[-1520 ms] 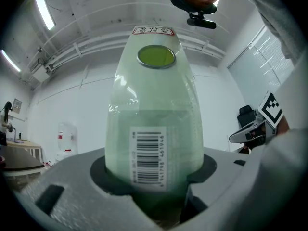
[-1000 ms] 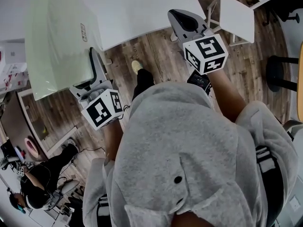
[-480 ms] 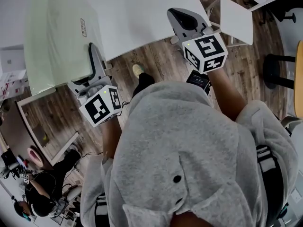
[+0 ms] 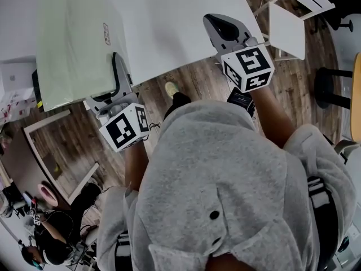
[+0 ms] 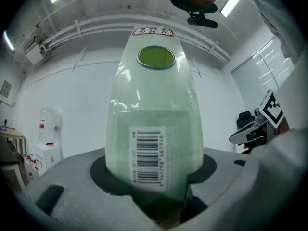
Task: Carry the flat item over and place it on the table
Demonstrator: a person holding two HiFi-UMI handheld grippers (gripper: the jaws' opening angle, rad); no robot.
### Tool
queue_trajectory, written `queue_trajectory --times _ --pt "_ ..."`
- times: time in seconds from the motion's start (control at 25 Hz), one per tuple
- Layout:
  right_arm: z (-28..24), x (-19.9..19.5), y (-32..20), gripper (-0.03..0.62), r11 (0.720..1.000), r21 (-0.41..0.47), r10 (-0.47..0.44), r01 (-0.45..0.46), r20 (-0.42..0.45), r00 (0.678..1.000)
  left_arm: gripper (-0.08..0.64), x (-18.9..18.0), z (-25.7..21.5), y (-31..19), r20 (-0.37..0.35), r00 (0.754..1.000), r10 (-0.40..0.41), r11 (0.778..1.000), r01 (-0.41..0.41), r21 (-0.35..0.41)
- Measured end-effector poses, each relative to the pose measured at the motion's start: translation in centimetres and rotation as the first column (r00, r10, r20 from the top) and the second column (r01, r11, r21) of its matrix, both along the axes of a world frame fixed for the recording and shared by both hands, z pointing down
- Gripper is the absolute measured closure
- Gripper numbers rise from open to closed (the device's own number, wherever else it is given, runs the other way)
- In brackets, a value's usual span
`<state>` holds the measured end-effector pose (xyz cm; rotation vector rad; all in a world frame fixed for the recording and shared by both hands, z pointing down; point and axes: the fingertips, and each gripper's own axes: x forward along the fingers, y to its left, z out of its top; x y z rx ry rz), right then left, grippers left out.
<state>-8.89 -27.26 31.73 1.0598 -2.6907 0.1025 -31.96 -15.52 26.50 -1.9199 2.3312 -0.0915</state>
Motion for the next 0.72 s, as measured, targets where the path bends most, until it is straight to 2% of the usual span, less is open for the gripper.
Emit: queue_trajectory --times 0.32,0.72 --pt "-0.4 -4.5 -1.4 0.566 1.0 0.006 0.015 -0.015 -0.011 1.0 0.273 -3.9 0.1 -1.8 -0.008 1.0 0.016 1.0 -0.015 0.003" --pt "-0.3 -8.0 -2.3 0.566 0.998 0.001 0.061 -0.061 -0.026 0.998 0.273 -6.9 0.8 -3.4 -0.013 0.998 0.066 0.998 -0.066 -0.002"
